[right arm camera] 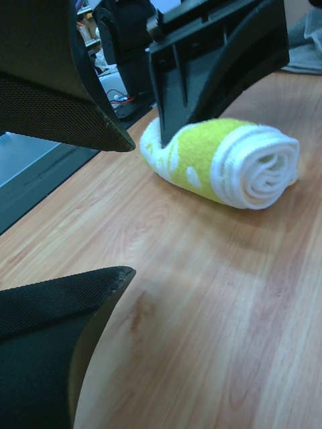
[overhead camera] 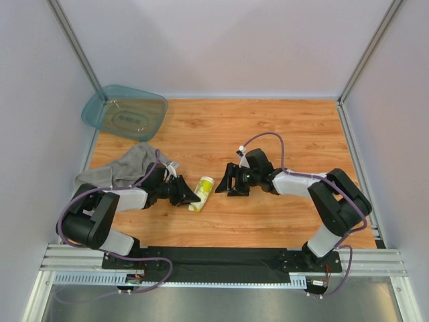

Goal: Roll the towels
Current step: Place the rolled towel into the container

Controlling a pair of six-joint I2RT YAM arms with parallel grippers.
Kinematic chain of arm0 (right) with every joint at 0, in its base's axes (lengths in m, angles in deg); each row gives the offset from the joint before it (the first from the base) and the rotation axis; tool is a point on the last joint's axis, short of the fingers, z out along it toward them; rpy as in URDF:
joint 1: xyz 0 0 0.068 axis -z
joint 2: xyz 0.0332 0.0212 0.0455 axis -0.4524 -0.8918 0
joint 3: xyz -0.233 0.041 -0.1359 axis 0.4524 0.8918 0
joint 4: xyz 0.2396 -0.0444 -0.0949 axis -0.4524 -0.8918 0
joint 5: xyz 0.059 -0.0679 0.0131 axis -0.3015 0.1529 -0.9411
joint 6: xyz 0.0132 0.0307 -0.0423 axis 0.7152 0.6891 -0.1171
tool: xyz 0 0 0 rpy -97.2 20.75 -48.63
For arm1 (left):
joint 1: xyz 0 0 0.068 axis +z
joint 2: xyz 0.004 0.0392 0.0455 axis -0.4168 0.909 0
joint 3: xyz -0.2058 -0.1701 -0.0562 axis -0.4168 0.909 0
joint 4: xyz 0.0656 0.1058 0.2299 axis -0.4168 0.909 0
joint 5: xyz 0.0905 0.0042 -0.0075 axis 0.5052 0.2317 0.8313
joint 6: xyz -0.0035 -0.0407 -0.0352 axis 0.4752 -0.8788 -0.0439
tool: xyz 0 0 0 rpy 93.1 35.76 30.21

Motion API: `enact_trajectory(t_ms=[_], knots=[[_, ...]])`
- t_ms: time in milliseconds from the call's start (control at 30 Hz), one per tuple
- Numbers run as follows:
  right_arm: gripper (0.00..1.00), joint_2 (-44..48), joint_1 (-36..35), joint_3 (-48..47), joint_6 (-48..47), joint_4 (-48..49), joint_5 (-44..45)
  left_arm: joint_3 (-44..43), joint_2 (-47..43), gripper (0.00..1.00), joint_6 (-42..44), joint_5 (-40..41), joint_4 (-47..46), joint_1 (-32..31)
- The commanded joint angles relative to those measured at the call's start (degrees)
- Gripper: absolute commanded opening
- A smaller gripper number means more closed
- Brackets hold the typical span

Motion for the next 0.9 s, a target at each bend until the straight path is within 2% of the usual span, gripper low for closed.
enact_trajectory(t_ms=[0, 400, 567, 667, 700, 767, 833, 867], knots=[[0.69, -4.1, -2.2, -3.4, 3.6, 8.4, 2.3, 3.5, 3.2, 0.0, 2.6, 9.6, 12.1, 1.4], [0.57, -13.5, -6.0, -6.1, 5.8, 13.0, 3.1, 4.3, 3.5, 0.0, 1.7, 7.7, 10.9, 2.4], [0.33, -16.5, -7.3, -7.6, 6.3, 14.1, 3.5, 5.4, 4.0, 0.0, 0.5, 5.3, 7.8, 2.5], [0.24, -17.5, -7.4, -7.6, 7.3, 16.2, 3.2, 5.7, 3.7, 0.0, 0.9, 4.9, 7.1, 2.5], [0.21, -17.5, -7.4, -7.5, 7.4, 16.6, 3.2, 5.8, 3.3, 0.02, 1.3, 4.9, 7.1, 2.5], [0.13, -17.3, -7.4, -7.8, 7.1, 16.8, 3.0, 5.8, 1.5, 0.14, 2.6, 5.4, 9.4, 2.5], [0.11, -17.2, -7.4, -8.2, 6.1, 15.8, 3.1, 5.5, -0.6, 0.22, 3.8, 6.4, 11.9, 2.5], [0.1, -17.1, -7.4, -8.5, 5.2, 14.6, 3.3, 5.4, -3.7, 0.3, 4.4, 8.5, 14.1, 2.5]])
